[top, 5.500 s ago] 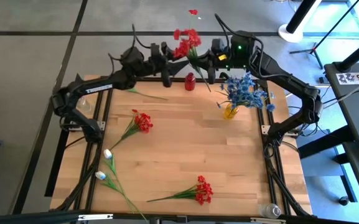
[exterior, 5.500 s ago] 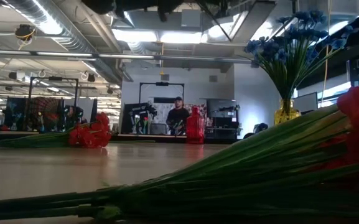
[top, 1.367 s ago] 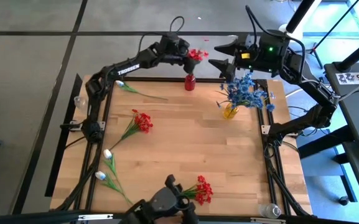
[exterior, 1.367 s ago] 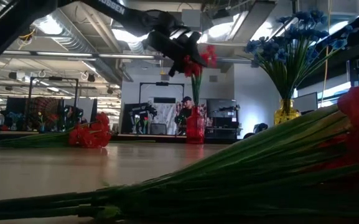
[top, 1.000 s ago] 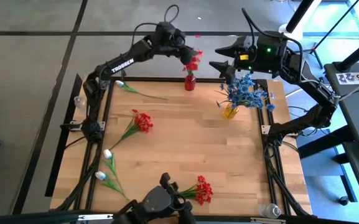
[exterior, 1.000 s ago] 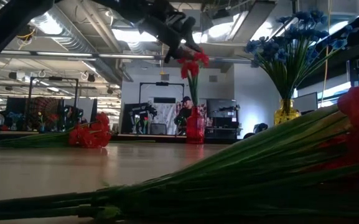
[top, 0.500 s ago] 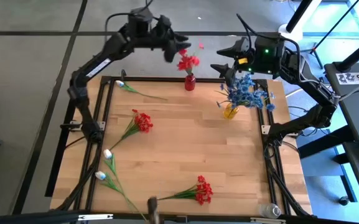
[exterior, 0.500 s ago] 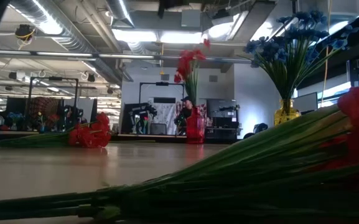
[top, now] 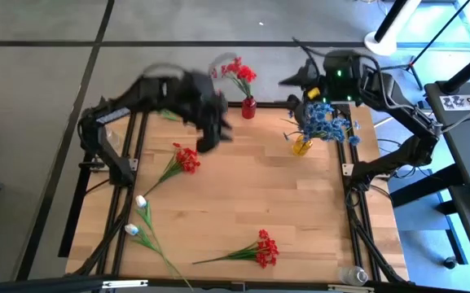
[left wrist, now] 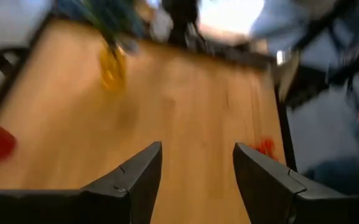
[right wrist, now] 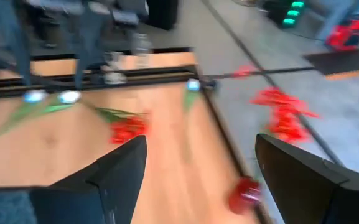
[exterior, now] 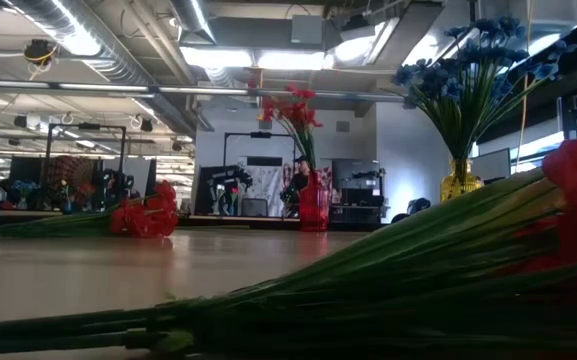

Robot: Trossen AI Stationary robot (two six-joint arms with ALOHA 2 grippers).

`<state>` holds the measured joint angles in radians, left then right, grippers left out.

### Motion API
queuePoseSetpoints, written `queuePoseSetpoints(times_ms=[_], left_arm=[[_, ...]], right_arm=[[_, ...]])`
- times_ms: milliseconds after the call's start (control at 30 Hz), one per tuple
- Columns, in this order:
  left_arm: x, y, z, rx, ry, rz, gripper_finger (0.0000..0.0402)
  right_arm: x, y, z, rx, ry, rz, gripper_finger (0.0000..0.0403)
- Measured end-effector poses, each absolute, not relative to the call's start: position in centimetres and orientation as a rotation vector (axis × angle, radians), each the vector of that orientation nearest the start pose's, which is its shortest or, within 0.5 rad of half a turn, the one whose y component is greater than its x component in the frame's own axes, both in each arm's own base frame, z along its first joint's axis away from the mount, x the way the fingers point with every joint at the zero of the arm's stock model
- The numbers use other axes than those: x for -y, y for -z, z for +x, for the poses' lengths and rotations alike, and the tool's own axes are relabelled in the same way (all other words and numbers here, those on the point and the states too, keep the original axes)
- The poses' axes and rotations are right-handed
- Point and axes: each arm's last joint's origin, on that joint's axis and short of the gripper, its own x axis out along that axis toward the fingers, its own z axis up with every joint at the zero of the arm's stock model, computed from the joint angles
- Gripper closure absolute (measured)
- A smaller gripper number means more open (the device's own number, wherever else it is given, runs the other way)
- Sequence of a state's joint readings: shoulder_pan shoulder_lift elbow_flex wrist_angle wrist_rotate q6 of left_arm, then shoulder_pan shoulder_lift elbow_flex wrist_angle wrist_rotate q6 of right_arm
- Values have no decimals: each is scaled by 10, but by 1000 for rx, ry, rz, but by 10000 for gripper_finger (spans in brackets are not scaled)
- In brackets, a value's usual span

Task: Sort flowers into vase by color
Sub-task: Put the bottom red flowers into the red vase

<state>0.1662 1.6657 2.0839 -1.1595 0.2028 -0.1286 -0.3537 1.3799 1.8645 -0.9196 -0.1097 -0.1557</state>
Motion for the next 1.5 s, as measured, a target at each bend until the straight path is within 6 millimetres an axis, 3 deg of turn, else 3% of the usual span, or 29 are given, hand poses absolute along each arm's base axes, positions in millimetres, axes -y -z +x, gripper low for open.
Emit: queuePoseSetpoints(times_ms=[200, 400, 567, 700, 1000, 1267, 1500], left_arm=[[21, -426, 320, -901, 43, -269, 208], [92, -384, 320, -1022, 108, -271, 208], [145, -332, 322, -972, 142, -288, 208], [169, -293, 324, -860, 144, -352, 208], [200, -217, 312, -685, 71, -292, 208], [239, -163, 333, -649, 111, -271, 208], [239, -125, 357, -659, 17, -221, 208]], right_arm=[[26, -492, 238, -429, 84, 22, 104], [-46, -489, 240, -437, 17, 129, 104], [-106, -480, 238, -457, -5, 223, 104], [-137, -471, 237, -478, -10, 262, 104], [-161, -451, 244, -577, 7, 323, 104], [-168, -443, 250, -615, 6, 356, 104], [-170, -440, 252, -640, -10, 358, 104]])
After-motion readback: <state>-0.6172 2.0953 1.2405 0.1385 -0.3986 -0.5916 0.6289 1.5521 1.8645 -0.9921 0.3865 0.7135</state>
